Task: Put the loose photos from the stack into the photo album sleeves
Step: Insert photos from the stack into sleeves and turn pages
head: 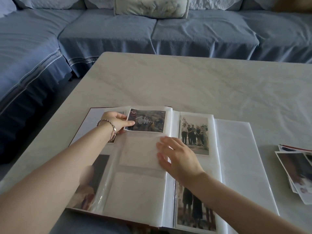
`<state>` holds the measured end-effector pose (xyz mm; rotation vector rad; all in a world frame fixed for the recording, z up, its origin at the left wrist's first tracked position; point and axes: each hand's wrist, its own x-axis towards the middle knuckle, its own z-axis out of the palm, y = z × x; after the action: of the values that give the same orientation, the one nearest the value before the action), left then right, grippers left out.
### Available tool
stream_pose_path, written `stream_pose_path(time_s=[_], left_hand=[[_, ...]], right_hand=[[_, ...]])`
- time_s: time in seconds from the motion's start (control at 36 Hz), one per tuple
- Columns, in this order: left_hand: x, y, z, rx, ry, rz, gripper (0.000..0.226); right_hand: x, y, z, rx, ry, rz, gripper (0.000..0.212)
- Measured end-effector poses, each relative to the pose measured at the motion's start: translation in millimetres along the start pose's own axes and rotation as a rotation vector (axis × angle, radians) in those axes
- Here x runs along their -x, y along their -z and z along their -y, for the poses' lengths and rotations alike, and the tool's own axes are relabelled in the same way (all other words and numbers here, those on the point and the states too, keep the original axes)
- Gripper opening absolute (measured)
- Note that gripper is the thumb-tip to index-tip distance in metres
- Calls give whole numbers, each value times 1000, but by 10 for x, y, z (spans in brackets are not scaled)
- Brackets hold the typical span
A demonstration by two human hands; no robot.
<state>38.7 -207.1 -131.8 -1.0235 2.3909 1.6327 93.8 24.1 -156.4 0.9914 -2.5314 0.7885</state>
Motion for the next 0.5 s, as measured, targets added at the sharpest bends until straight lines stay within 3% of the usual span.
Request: stream_pose_path(time_s=[0.19,0.5], left_hand=[[24,12,-6,99,44,-70,28],[85,107,-176,-13,-53,-40,15]], right_hand=[[42,45,-14,-45,-41,91,26],[52,129,-71,-145,-85,223,27]])
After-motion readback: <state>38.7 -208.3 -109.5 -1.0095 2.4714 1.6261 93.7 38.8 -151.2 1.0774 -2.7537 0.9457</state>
